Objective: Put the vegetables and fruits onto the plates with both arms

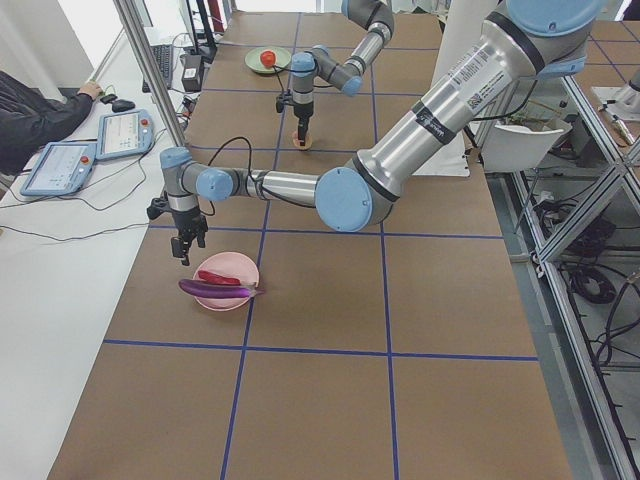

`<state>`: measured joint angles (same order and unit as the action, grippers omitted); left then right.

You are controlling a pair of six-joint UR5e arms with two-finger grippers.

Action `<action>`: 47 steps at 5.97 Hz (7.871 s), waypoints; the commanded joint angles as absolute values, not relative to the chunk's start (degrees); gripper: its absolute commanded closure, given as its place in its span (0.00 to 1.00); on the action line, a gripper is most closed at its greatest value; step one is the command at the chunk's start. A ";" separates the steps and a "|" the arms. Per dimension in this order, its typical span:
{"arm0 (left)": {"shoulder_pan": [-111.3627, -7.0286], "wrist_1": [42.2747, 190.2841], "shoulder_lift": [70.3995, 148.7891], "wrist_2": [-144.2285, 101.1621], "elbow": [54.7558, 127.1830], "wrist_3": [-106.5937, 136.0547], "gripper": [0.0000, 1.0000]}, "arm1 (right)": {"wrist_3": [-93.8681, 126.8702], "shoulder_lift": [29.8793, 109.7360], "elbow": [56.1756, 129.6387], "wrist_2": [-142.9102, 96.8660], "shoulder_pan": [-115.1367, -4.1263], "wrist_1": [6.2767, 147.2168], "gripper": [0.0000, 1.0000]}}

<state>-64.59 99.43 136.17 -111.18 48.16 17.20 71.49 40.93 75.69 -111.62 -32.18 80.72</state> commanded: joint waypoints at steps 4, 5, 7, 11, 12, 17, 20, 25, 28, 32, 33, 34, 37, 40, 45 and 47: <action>-64.60 95.66 136.23 -111.70 54.62 17.23 0.00 | 71.38 40.69 85.39 -113.38 -36.98 86.10 1.00; -64.60 90.75 135.88 -112.67 62.15 17.23 0.00 | 70.58 42.17 88.47 -113.81 -40.13 88.05 1.00; -64.95 86.32 131.77 -121.45 73.60 17.23 0.00 | 55.99 48.83 89.56 -117.66 -49.25 88.24 1.00; -64.86 87.10 128.68 -121.47 77.69 17.31 0.00 | 20.13 55.28 88.16 -128.13 -71.76 97.94 1.00; -64.86 87.01 128.76 -121.20 77.70 17.31 0.00 | 10.38 55.28 84.85 -129.28 -75.90 100.00 1.00; -64.95 87.01 127.00 -120.85 81.56 17.23 0.00 | -3.25 56.25 58.67 -130.96 -79.63 80.12 1.00; -64.95 87.01 127.00 -120.85 81.65 17.23 0.00 | -2.29 56.25 53.97 -133.15 -77.26 79.28 1.00; -64.69 87.01 127.00 -120.76 81.74 17.23 0.00 | -2.37 56.78 48.43 -133.15 -75.68 74.18 0.84; -65.04 87.01 127.09 -120.85 81.74 17.14 0.00 | -0.20 56.78 51.65 -133.15 -75.58 74.61 0.01; -71.43 86.49 121.41 -121.55 84.53 7.55 0.00 | 0.79 66.21 84.73 -133.59 -82.69 98.95 0.00; -73.89 86.83 117.29 -121.64 86.46 2.42 0.00 | 0.79 70.10 90.99 -133.07 -83.31 98.70 0.00; -77.48 87.10 112.29 -121.90 89.01 -4.07 0.00 | 0.62 71.88 92.97 -132.63 -84.02 98.27 0.00; -84.72 89.81 100.76 -131.05 89.21 -15.91 0.00 | 0.78 79.79 95.00 -132.71 -84.37 98.26 0.00; -89.01 90.00 97.30 -130.95 86.75 -15.65 0.00 | 0.44 83.83 94.92 -136.98 -86.03 98.35 0.00; -93.34 89.21 91.25 -131.13 95.50 -5.45 0.00 | 0.35 85.69 96.32 -139.48 -88.59 98.26 0.00; -92.99 89.30 90.70 -131.13 96.24 -2.04 0.00 | -1.04 88.40 95.54 -139.22 -88.85 98.26 0.00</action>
